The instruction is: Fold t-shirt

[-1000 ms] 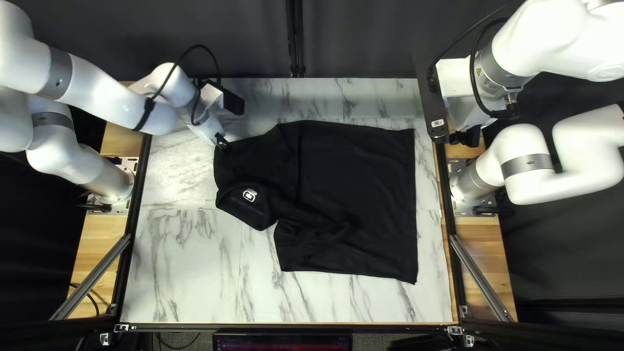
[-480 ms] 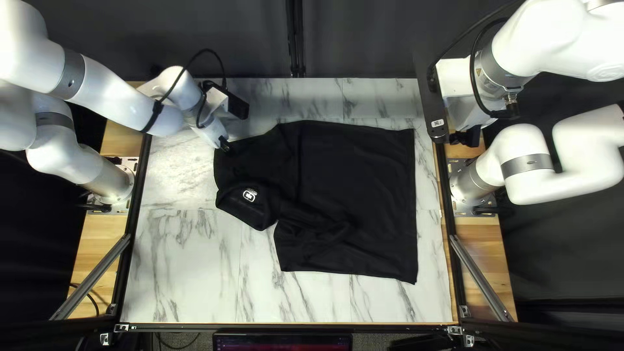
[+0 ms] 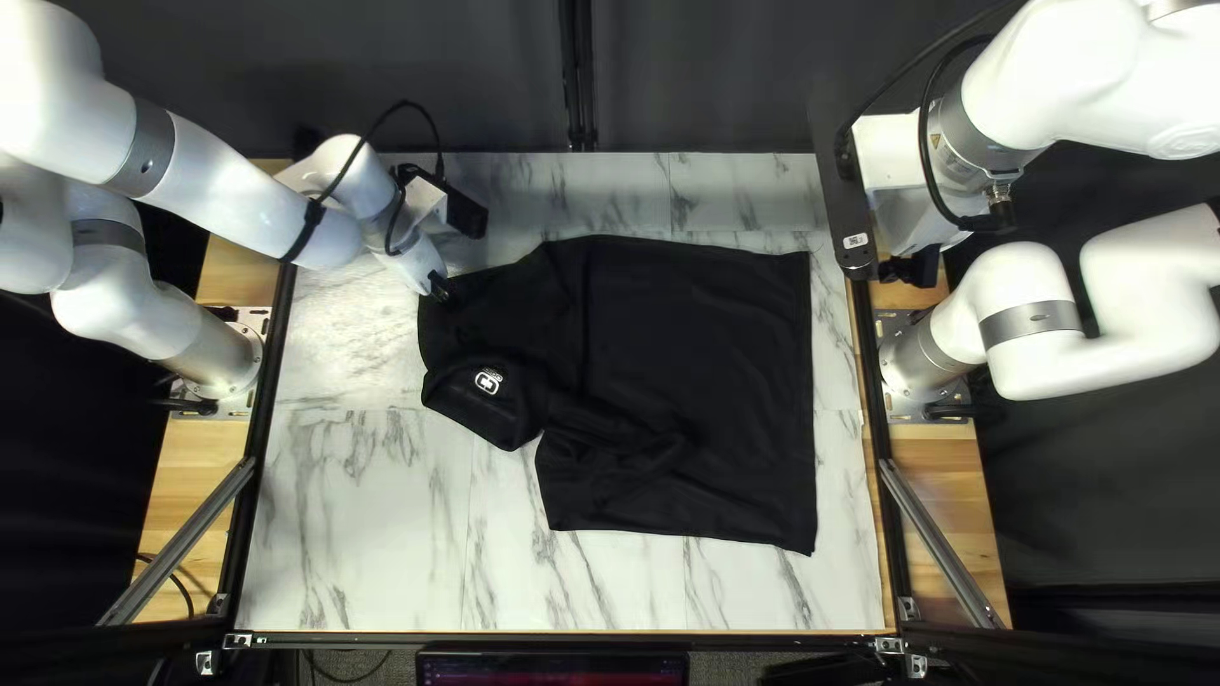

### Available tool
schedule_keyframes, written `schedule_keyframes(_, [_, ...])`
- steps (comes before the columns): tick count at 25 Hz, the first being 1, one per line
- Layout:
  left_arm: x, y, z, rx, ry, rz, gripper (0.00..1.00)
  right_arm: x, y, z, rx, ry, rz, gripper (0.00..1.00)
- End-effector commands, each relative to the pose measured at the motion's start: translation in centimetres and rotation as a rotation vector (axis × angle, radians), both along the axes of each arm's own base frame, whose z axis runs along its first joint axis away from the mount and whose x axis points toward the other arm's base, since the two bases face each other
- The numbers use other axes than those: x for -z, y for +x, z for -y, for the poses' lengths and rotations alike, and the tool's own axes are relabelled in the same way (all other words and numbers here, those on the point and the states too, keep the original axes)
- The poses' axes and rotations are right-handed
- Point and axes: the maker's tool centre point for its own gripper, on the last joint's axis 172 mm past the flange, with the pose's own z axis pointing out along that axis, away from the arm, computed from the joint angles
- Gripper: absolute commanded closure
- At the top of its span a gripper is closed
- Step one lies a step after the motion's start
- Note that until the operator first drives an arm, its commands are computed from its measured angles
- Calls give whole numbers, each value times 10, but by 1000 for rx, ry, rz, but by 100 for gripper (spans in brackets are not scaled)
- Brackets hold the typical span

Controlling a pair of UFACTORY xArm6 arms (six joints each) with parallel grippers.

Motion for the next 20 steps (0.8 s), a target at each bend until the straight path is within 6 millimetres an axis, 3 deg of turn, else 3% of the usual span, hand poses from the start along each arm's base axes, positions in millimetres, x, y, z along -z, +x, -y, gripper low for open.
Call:
schedule_keyframes(1, [2,1,0,5,-8,2,0,0,0,0,0,0,0,0])
schedule_keyframes(4, [2,2,1,12,-13,5,0,0,0,0,0,0,0,0])
schedule_keyframes(6, [2,3,1,17,-15,6,11,0,0,0,0,0,0,0])
schedule_keyframes(7, [2,4,1,20,-16,6,11,0,0,0,0,0,0,0])
schedule_keyframes(8, [2,4,1,21,-16,6,36,0,0,0,0,0,0,0])
schedule_keyframes(9, [2,4,1,25,-16,6,52,0,0,0,0,0,0,0])
schedule_keyframes(12, [-1,5,3,33,-14,6,91,0,0,0,0,0,0,0])
schedule_keyframes(17, [-7,7,8,47,-7,4,90,0,0,0,0,0,0,0])
schedule_keyframes(20, [-23,10,17,57,6,5,92,0,0,0,0,0,0,0])
